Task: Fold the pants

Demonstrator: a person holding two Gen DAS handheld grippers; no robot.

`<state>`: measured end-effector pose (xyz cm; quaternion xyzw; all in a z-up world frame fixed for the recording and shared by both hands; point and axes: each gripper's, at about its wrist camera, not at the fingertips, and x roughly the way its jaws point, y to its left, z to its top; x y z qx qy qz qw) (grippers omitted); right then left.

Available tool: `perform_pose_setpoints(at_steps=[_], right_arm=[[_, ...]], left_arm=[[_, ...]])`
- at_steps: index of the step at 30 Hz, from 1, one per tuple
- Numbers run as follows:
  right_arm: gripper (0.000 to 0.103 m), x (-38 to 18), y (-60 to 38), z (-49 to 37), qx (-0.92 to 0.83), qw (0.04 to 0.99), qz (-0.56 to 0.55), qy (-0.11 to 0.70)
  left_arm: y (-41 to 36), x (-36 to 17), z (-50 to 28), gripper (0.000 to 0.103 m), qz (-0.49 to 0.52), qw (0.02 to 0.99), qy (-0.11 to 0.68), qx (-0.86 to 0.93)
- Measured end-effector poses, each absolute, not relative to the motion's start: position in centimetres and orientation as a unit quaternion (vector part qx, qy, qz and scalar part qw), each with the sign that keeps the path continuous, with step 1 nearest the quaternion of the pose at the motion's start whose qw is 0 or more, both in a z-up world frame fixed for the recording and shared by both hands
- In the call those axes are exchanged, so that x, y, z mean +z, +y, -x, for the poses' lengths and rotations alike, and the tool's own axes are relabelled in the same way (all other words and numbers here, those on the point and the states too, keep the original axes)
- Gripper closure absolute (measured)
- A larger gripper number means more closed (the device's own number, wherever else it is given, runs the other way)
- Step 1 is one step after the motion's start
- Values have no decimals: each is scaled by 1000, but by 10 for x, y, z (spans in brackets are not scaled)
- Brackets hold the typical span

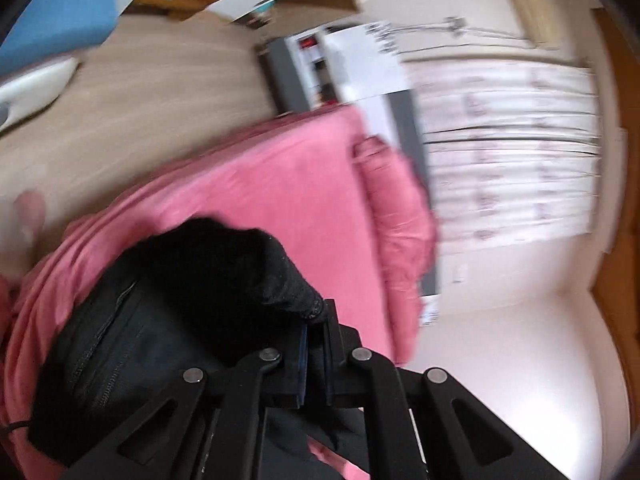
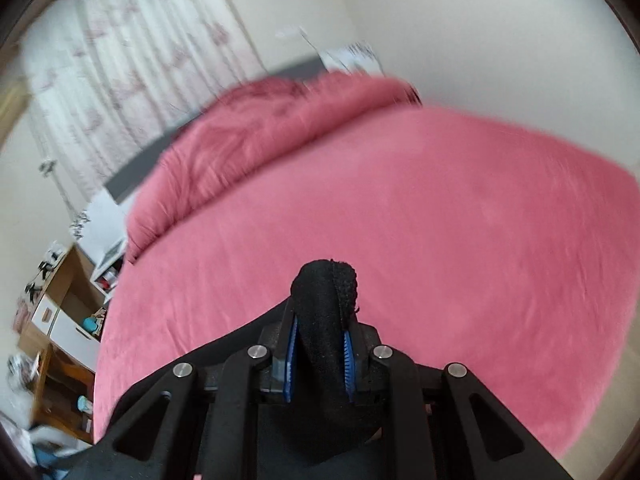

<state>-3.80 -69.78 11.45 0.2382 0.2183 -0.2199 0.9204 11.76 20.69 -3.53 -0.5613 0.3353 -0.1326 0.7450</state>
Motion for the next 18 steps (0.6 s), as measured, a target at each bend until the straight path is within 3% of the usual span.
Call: perform_pose_setpoints(at_steps=[4,11,13,15,18], right_arm=[[84,84,-701,77,-201,925,-243,210],[74,-58,-708,145,-247,833,-347,352],[72,-78,-703,170,-249,814,-386,356],[53,-85,-701,198,-257,794,-440,333],[51,-84,-690,222,-247,779,-486,310]], left_arm=[[231,-37,-82,97,533,757,348,-147],[244,-125,-29,97,537,714,438,-99],[247,-134,-20,97,538,713,439,-98],[247,-131,-20,97,532,719,434,-105],[248,-126,-27,97,527,725,428,-116]])
